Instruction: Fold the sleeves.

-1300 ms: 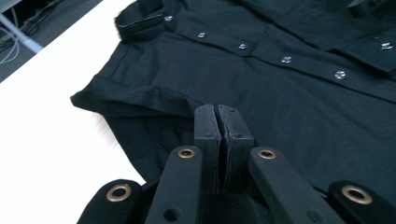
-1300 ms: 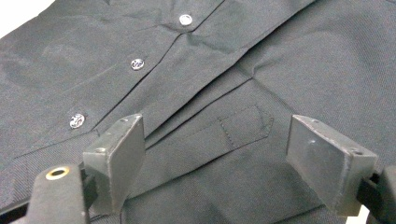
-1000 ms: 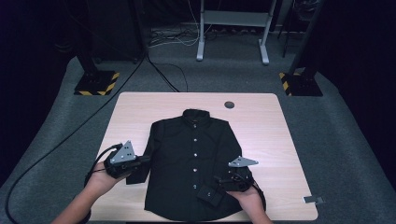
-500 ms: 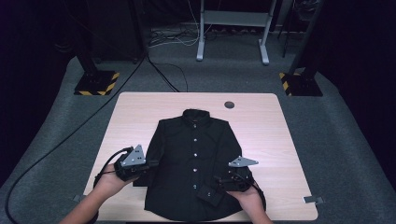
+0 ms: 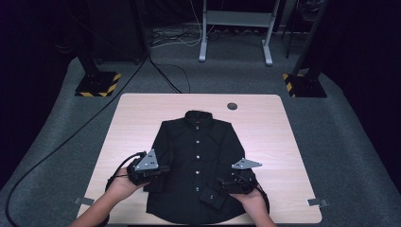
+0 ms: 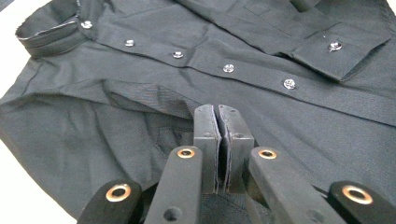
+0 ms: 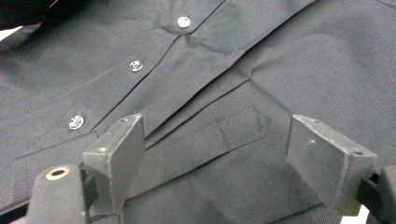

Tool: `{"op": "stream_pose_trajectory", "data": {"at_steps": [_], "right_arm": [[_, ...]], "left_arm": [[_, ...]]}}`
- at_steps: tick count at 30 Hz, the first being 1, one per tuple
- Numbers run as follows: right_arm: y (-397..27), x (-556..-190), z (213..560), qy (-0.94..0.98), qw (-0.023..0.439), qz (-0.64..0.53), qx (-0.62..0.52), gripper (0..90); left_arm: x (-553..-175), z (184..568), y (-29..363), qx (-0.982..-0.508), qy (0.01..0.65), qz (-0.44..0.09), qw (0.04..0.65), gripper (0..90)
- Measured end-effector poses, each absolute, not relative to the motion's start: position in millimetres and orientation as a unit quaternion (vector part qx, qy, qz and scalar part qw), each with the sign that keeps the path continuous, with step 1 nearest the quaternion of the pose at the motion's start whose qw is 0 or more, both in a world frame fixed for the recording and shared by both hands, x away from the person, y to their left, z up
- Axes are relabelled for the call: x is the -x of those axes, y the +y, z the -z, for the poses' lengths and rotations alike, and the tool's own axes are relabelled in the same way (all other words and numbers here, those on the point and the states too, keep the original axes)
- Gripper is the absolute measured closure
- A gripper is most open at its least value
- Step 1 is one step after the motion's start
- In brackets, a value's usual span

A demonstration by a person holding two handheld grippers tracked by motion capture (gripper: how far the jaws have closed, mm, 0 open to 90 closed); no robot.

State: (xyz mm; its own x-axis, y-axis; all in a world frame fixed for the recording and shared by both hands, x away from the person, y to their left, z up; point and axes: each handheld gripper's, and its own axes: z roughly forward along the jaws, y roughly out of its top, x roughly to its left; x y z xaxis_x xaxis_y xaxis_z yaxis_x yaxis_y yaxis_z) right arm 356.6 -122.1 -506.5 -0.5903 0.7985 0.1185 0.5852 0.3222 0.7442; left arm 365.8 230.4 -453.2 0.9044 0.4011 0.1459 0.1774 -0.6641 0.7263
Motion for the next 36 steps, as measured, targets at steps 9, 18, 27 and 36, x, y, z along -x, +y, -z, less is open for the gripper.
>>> {"op": "stream_pose_trajectory", "data": {"at_steps": [9, 18, 27, 36], "right_arm": [[-122, -356, 506, 0.801, 0.137, -0.391, -0.432, 19.0], [-123, -357, 506, 0.800, 0.136, -0.392, -0.433, 19.0], [-124, -357, 506, 0.800, 0.137, -0.393, -0.432, 19.0], [-123, -357, 506, 0.800, 0.137, -0.392, -0.432, 18.9]], "left_arm": [[-368, 463, 220, -0.906, 0.158, -0.137, 0.369, 85.9], [-370, 477, 207, -0.909, 0.161, -0.122, 0.364, 85.4], [-370, 486, 200, -0.912, 0.163, -0.108, 0.361, 79.6], [-370, 483, 203, -0.897, 0.185, -0.106, 0.388, 51.4]]}}
